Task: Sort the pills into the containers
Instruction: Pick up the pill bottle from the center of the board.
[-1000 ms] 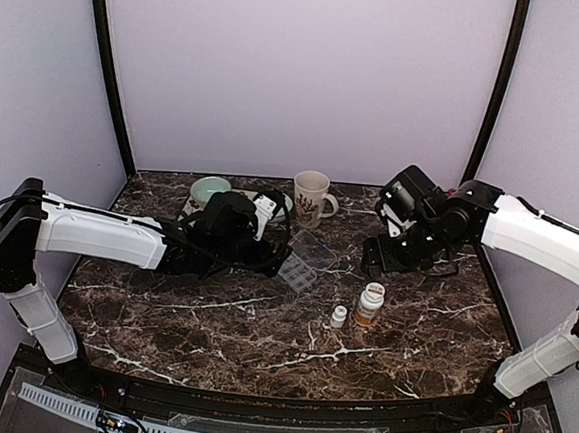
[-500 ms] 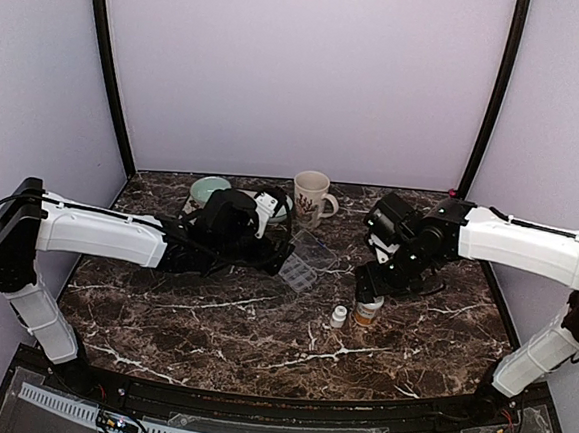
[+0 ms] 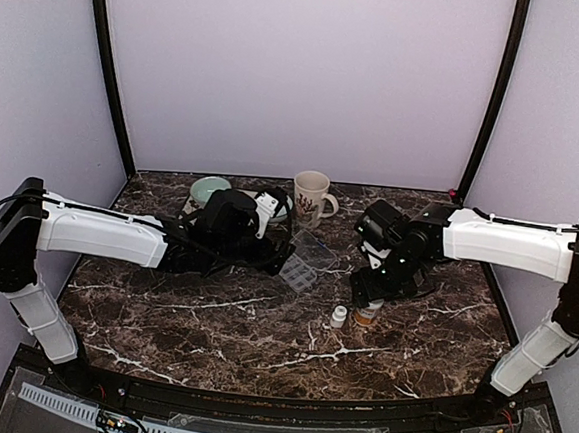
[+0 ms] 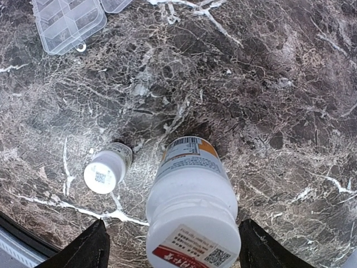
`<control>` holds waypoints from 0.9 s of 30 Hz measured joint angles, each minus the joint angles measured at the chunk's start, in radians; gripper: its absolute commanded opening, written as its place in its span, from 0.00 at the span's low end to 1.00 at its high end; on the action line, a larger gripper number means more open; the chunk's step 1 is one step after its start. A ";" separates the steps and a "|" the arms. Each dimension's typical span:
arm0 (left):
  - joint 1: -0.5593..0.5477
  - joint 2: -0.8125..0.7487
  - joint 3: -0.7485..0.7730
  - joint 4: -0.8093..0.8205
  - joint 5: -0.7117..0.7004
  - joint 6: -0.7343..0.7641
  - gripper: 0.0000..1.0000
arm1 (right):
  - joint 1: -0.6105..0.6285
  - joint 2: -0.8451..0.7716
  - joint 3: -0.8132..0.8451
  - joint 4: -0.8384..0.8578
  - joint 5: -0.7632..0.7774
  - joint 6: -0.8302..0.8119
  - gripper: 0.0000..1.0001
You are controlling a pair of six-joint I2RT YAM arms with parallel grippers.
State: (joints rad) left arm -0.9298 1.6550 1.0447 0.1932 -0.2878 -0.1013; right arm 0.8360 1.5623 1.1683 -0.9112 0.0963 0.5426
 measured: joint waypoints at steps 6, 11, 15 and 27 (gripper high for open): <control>0.000 0.000 0.000 0.004 0.003 0.000 0.97 | -0.021 0.015 0.000 0.011 0.000 -0.018 0.74; 0.000 0.000 0.000 0.017 0.004 -0.004 0.97 | -0.033 0.029 0.000 0.024 0.000 -0.030 0.70; 0.000 0.000 -0.005 0.020 0.004 -0.008 0.97 | -0.043 0.059 0.000 0.031 -0.004 -0.036 0.68; 0.000 0.000 -0.021 0.023 0.003 -0.013 0.97 | -0.055 0.072 0.000 0.039 -0.021 -0.049 0.51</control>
State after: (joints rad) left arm -0.9298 1.6550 1.0241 0.2161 -0.2844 -0.1139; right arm 0.7815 1.6344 1.1683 -0.8726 0.0753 0.4934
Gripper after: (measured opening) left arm 0.969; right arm 0.552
